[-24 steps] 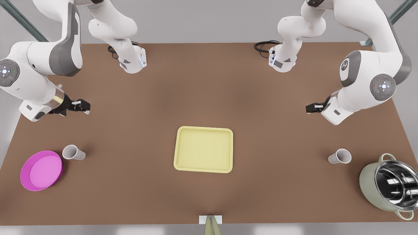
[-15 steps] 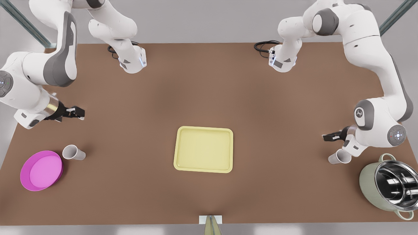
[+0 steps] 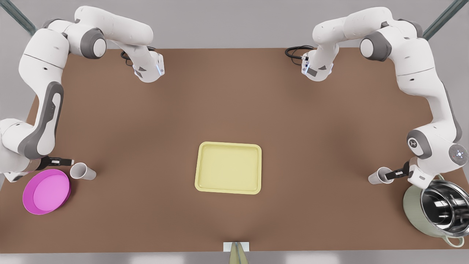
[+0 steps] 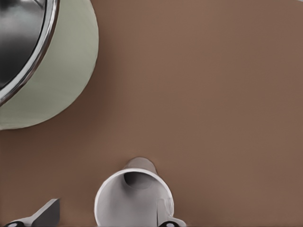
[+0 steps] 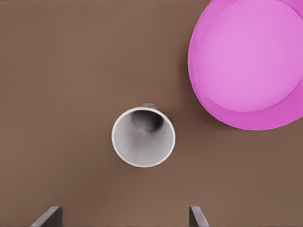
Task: Use both arms to respectively pick up the white IKEA cups from the middle-left and middle-right positions, then place the white IKEA cups onto the middle-middle tray, ensuring that the cups remain upright and do not tip over
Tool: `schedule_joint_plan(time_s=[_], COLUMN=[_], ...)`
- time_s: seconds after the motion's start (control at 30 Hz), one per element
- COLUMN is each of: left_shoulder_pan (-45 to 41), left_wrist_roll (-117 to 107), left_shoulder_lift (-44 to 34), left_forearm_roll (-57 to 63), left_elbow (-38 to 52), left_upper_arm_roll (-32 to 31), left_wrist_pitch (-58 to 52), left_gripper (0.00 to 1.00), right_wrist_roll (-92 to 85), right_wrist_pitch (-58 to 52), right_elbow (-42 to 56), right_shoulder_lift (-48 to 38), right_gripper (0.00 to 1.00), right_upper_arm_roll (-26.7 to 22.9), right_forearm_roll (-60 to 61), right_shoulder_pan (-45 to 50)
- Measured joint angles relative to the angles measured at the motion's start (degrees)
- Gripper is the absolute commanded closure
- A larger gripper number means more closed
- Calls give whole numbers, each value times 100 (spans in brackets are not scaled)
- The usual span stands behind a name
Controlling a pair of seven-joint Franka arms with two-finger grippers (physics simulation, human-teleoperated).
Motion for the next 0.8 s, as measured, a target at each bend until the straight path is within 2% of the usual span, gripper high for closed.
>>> schedule_joint_plan(time_s=[0.2, 0.23, 0.27, 0.3, 0.33, 0.4, 0.5, 0.67, 0.8], left_shoulder_pan=[85, 85, 82, 81, 80, 79, 52, -218, -1945], left_wrist_roll=[242, 274, 303, 330, 356, 399, 442, 310, -363], left_shoulder_lift=[314, 344, 359, 363, 364, 365, 357, 268, 327], left_forearm_roll=[2, -2, -6, -19, -127, -304, -483, -579, -603], left_elbow=[-7, -7, -6, -2, -3, 1, 42, 823, 1358], left_upper_arm_roll=[13, 15, 16, 13, 11, 9, 1, -309, -656], left_wrist_pitch=[35, 38, 41, 43, 42, 10, -144, -894, -1212], left_gripper=[2, 16, 47, 58, 61, 76, 77, 79, 79], right_wrist_roll=[-239, -272, -304, -334, -363, -418, -505, -637, -723], right_wrist_pitch=[483, 575, 662, 737, 804, 943, 1127, 1364, 1511], right_elbow=[191, 170, 144, 128, 116, 116, 114, -149, -262], right_shoulder_lift=[419, 447, 479, 518, 556, 679, 814, 849, 860], right_gripper=[0, 0, 0, 0, 0, 0, 0, 0, 0], right_upper_arm_roll=[-13, -9, -7, -6, -6, -4, -4, 5, 3], right_forearm_roll=[222, 249, 280, 306, 326, 357, 424, 478, 484], right_shoulder_pan=[-99, -100, -103, -118, -128, -160, -238, -345, -351])
